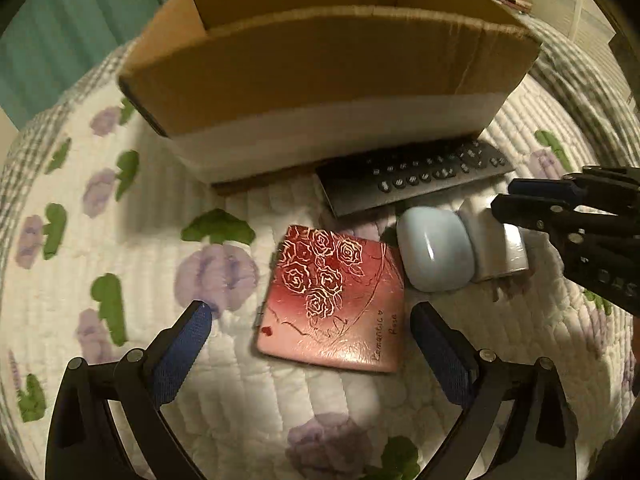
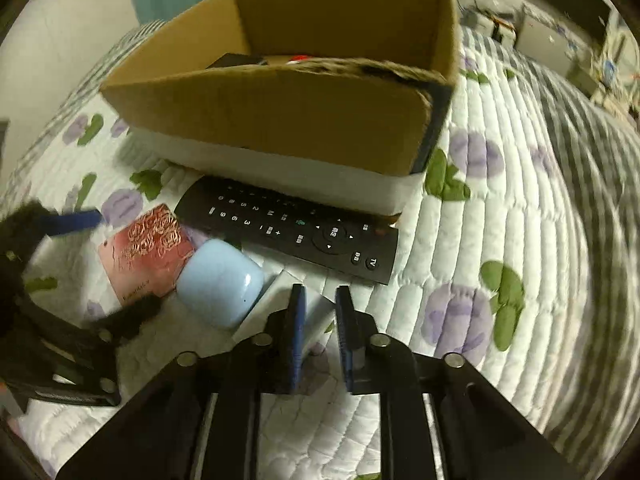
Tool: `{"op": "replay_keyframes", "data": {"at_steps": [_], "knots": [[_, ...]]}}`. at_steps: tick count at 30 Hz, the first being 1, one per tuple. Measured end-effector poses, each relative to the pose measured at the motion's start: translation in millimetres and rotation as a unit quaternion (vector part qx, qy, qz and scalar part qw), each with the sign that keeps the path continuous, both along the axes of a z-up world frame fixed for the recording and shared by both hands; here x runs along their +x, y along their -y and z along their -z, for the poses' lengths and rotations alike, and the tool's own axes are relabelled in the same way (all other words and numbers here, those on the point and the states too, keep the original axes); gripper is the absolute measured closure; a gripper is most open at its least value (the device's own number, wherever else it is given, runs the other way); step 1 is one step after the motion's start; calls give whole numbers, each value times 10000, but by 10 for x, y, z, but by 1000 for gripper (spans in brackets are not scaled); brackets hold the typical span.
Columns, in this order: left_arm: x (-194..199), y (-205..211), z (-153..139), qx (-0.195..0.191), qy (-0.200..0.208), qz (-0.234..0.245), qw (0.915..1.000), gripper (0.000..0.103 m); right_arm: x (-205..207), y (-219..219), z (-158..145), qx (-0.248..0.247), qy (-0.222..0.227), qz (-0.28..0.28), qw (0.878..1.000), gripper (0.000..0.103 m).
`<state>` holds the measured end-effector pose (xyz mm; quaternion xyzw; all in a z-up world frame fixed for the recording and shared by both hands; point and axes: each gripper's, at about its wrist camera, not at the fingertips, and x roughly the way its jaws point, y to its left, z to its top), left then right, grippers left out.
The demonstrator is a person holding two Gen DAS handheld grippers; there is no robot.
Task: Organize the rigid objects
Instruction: 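Grasp the pink rose card with left tool while right tool grasps the white charger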
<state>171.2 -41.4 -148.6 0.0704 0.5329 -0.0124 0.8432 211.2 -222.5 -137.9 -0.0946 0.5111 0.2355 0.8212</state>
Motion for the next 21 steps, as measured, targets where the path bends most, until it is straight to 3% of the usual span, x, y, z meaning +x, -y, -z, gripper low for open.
{"op": "replay_keyframes", "data": {"at_steps": [2, 5, 7, 15, 19, 21], "knots": [[29, -8, 38, -24, -39, 45, 10000, 13, 26, 11, 21, 99, -203, 135, 9997, 63], [14, -20, -7, -71, 54, 111, 9999, 32, -48, -44, 84, 153, -394, 128, 9990, 55], [-14, -48, -45, -127, 107, 119, 9998, 32, -105, -154, 122, 57, -355, 101, 9993, 51], [-209, -204, -301, -370, 533, -31, 9979, 32, -126, -367, 233, -285, -313, 39, 9991, 45], [-306, -245, -445, -437, 662, -30, 9968, 32, -226, -557, 228, -667, -37, -68, 9977, 53], [-325, -265, -511, -449, 703, -54, 9965, 32, -282, -580, 142, -630, -36, -54, 9980, 57]]}}
